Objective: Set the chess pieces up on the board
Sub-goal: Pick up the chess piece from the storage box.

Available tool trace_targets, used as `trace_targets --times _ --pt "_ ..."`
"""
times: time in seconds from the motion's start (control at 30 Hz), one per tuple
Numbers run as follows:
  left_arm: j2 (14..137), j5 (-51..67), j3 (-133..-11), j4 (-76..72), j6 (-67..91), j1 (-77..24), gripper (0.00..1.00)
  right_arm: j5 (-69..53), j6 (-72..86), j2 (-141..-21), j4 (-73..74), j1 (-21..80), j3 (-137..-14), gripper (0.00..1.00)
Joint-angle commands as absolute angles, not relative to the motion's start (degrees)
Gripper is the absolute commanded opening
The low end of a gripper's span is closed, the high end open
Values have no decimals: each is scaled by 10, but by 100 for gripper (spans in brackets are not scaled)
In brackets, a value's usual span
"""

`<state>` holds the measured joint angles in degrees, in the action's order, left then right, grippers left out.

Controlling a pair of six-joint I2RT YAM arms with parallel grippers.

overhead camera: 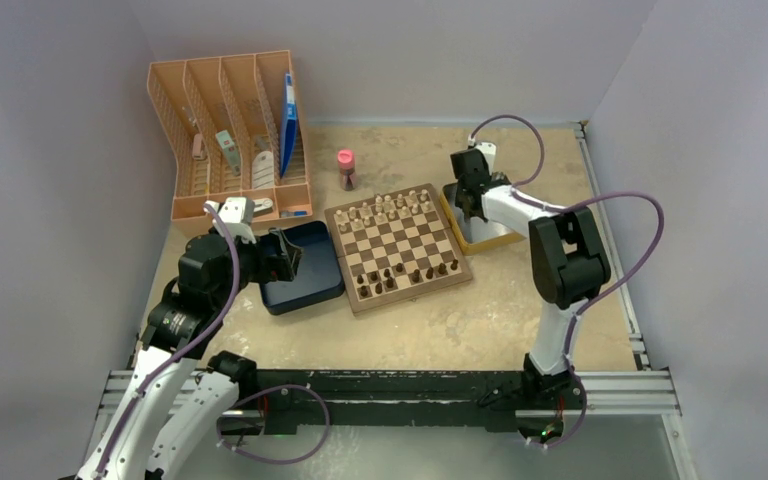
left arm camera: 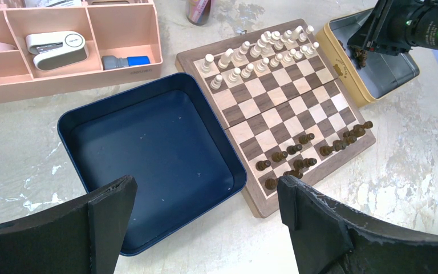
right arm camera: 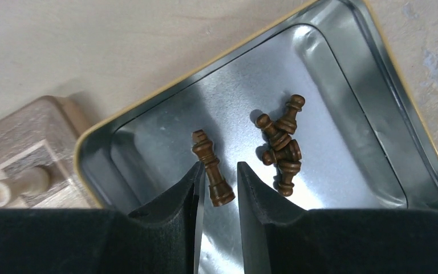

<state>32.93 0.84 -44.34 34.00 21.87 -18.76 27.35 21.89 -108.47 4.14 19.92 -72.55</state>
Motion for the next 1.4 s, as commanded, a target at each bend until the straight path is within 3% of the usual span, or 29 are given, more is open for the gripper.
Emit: trace_targets --times 0.0,1.0,1.37 --pt "333 15 -450 323 215 -184 94 253 198 -1090 40 187 -763 30" --pt "347 24 -450 320 214 -184 94 191 180 -1143 90 181 -767 29" --pt "356 29 -451 320 214 -184 92 230 189 -1078 83 182 -777 16"
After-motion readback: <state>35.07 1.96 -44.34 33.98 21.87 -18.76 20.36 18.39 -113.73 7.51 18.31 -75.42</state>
